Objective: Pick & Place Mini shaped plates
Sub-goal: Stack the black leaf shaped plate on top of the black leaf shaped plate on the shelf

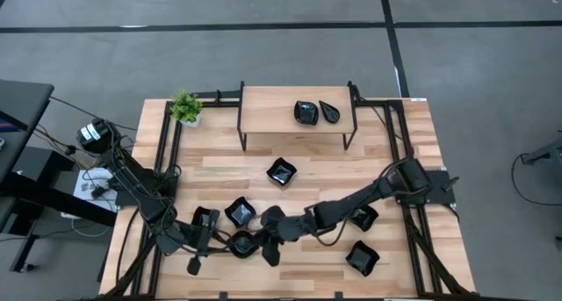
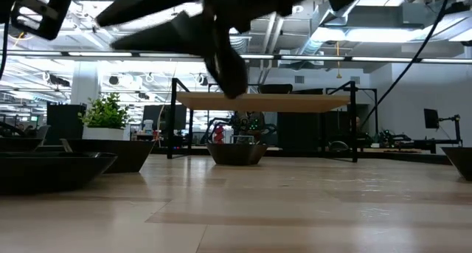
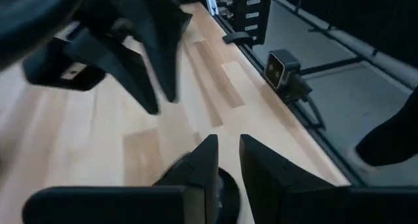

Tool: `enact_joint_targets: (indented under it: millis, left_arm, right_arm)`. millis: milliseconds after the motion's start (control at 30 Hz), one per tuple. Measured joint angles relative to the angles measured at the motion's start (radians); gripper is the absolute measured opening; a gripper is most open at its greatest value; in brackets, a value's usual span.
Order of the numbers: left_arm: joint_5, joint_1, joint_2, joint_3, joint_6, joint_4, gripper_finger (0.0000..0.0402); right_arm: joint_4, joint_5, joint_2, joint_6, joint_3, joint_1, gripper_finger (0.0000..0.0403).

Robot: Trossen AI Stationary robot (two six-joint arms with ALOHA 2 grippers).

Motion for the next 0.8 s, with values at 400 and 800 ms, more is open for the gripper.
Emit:
enact_joint_targets:
  millis: [400,800]
  left_arm:
    - [0.008,-0.006,0.0,-0.05,-0.63,-0.026,0.0065]
    - [-0.007,-0.021,0.0,-0.059,-0.853,-0.012,0.0065]
  right_arm:
    - [-0.108,-0.021,0.105,0.019,0.083,-0.011,0.0231]
    - [-0.175,0.006,0.105,0.018,0.081,-0.013,0.0248]
